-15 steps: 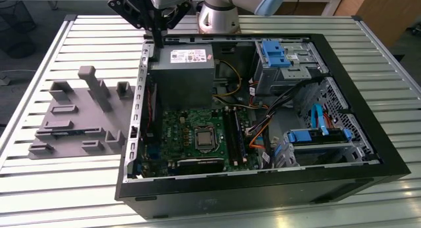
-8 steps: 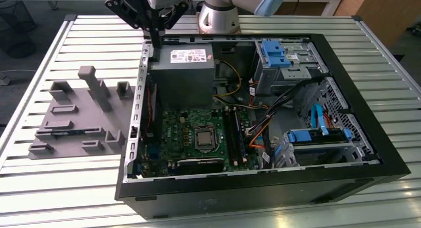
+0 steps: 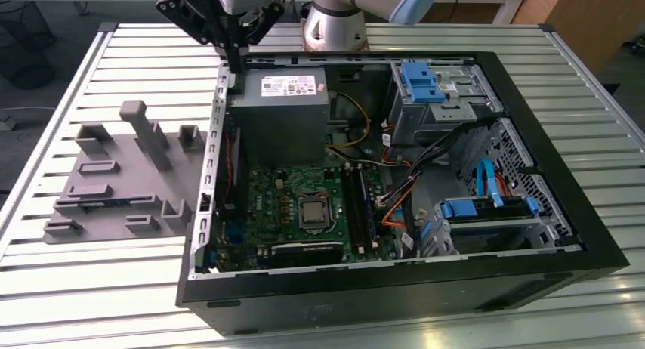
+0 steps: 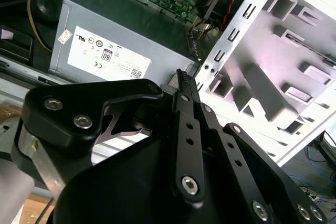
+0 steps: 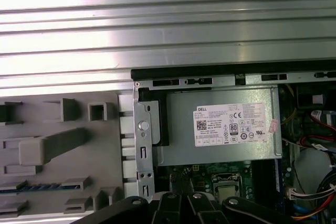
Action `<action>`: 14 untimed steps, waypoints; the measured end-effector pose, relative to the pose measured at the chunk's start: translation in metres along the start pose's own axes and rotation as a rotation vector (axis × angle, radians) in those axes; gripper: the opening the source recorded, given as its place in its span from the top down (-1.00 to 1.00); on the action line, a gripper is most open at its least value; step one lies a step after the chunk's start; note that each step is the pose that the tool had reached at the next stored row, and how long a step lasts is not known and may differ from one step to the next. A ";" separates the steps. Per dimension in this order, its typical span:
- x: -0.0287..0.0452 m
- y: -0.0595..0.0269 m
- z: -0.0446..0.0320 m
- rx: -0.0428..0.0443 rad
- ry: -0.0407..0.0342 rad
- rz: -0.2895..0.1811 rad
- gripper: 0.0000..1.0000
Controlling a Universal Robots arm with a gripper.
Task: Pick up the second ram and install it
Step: 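Reach for the second ram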
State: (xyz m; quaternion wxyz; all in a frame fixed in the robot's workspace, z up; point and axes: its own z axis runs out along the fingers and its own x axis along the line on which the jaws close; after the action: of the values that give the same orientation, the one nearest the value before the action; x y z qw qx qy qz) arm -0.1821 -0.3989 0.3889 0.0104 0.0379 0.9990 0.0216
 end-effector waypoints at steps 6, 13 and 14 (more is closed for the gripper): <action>0.0036 -0.0003 0.0001 0.0000 0.0000 0.000 0.79; 0.0087 -0.0007 0.0001 0.0001 0.0001 0.000 0.79; 0.0095 -0.0008 0.0002 0.0000 0.0000 0.000 0.79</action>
State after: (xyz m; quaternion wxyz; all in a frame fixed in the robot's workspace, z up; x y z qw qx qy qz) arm -0.1916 -0.3989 0.3885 0.0104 0.0379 0.9990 0.0216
